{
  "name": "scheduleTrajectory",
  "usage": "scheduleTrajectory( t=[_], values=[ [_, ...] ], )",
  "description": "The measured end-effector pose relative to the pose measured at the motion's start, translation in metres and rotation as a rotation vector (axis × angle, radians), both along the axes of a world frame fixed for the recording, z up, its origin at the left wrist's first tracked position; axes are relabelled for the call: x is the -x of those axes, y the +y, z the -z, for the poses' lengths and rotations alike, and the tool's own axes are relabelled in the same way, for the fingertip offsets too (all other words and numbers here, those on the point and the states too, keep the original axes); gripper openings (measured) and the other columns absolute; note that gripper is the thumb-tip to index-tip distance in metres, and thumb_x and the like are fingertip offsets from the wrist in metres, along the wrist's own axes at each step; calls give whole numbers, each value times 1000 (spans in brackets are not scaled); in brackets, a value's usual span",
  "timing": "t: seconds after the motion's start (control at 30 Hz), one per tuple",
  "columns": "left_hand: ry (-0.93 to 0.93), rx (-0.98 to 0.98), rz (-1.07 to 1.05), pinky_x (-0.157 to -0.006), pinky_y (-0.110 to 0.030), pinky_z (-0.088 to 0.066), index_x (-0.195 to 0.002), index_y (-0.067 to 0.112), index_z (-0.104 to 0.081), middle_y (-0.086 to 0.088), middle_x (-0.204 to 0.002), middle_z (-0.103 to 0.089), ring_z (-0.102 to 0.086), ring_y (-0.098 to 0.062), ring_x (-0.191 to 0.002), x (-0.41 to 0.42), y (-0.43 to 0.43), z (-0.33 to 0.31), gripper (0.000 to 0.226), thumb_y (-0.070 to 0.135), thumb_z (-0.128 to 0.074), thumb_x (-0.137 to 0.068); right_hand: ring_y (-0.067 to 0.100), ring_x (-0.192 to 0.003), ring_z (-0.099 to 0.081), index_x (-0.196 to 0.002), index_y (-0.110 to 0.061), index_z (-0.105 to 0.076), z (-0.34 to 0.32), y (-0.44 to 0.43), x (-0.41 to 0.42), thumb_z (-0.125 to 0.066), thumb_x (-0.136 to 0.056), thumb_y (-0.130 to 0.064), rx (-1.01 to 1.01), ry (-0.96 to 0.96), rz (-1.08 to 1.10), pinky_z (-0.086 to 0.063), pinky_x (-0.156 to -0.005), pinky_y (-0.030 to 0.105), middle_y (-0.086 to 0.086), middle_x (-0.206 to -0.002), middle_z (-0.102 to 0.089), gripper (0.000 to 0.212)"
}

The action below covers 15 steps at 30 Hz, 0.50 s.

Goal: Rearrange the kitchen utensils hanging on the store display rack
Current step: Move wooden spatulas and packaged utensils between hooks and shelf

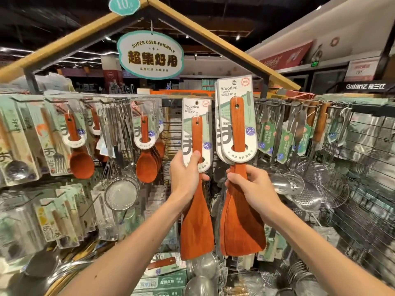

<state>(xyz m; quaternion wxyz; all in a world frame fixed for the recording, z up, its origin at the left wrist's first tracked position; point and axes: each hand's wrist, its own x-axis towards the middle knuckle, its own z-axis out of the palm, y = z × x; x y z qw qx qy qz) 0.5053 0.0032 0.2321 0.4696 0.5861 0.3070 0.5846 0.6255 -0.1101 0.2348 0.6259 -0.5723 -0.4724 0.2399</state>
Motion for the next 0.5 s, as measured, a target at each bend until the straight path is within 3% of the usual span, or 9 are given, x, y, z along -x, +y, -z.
scheduleTrajectory(
  t=[0.13,0.23,0.3,0.33,0.4,0.5],
  values=[
    [123,56,21,-67,-37,-54,-111,5,-59,-6,-104,-72,-70,-25,-55,0,12,-7,26,28,-56,-100,21,-71,-67,-91,-3,-69,1,7,2,-65,-92,-10,1,4,-3,-56,-73,44,10,-74,-72,8],
    [289,16,-54,-74,-37,-53,-101,10,-63,-6,-97,-70,-69,-27,-82,-5,30,-10,31,40,-55,-97,25,-72,-66,-91,0,-68,0,12,4,-65,-92,-11,19,-15,-4,-56,-77,54,17,-78,-72,11],
    [372,37,-71,-88,-45,-54,-110,12,-64,-8,-108,-70,-66,-31,-100,-9,43,-10,38,45,-54,-95,25,-71,-65,-91,1,-68,0,15,5,-65,-92,-10,32,-31,-16,-55,-80,56,19,-79,-72,12],
    [400,46,-77,-93,-42,-51,-117,12,-64,-8,-116,-68,-64,-29,-107,-11,48,-10,38,43,-54,-97,24,-71,-65,-92,1,-68,0,16,6,-65,-92,-10,43,-41,-22,-55,-80,55,18,-81,-73,12],
    [458,54,-94,-89,-32,-44,-123,12,-62,-8,-123,-65,-59,-27,-114,-16,56,-11,36,39,-52,-101,22,-71,-68,-93,1,-68,2,16,5,-66,-92,-11,66,-61,-26,-57,-79,50,16,-82,-74,12],
    [507,60,-117,-88,-32,-39,-126,5,-56,-15,-132,-60,-53,-32,-122,-23,66,-9,41,37,-48,-103,20,-72,-72,-97,-4,-66,5,17,6,-68,-92,-11,82,-42,-54,-61,-71,38,11,-82,-76,8]
  ],
)
